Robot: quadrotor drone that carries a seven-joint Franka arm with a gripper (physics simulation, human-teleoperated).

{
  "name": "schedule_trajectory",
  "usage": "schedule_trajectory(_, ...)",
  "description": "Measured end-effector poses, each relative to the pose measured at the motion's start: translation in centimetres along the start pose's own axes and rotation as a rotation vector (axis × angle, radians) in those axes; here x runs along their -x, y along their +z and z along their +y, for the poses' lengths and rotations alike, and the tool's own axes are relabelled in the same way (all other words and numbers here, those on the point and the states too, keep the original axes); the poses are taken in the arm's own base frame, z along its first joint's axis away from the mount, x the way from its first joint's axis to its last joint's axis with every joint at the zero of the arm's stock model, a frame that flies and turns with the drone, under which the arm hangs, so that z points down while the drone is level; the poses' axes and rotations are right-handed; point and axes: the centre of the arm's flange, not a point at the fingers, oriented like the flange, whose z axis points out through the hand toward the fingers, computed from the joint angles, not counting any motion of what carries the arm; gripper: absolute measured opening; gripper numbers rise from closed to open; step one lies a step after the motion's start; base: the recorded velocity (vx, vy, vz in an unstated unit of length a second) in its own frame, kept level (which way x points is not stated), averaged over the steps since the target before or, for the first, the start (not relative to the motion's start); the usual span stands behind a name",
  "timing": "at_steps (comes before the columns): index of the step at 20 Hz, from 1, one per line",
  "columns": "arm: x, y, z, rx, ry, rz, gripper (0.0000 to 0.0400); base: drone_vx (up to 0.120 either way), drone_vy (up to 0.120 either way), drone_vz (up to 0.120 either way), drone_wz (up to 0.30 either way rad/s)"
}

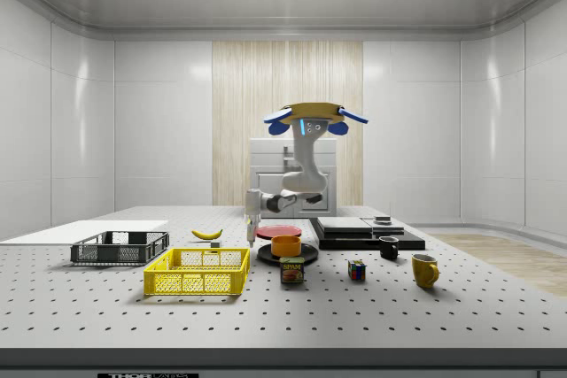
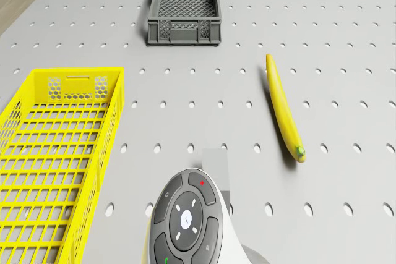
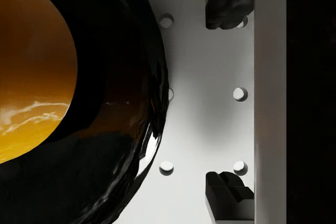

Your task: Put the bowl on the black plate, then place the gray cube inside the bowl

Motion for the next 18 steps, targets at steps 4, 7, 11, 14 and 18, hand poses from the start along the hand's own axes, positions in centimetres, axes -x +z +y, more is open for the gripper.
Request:
schedule_trajectory(4,0.00,0.00,0.00,0.000,0.000,0.000,0.0400,0.120,-0.010,0.000,0.000)
schedule_trajectory(7,0.00,0.00,0.00,0.000,0.000,0.000,0.0400,0.120,-0.080,0.000,0.000)
schedule_trajectory(11,0.00,0.00,0.00,0.000,0.000,0.000,0.0400,0.120,-0.060,0.000,0.000)
schedule_trajectory(14,0.00,0.00,0.00,0.000,0.000,0.000,0.0400,0.120,0.000,0.000,0.000)
schedule_trajectory(18,0.00,0.00,0.00,0.000,0.000,0.000,0.0400,0.120,0.000,0.000,0.000)
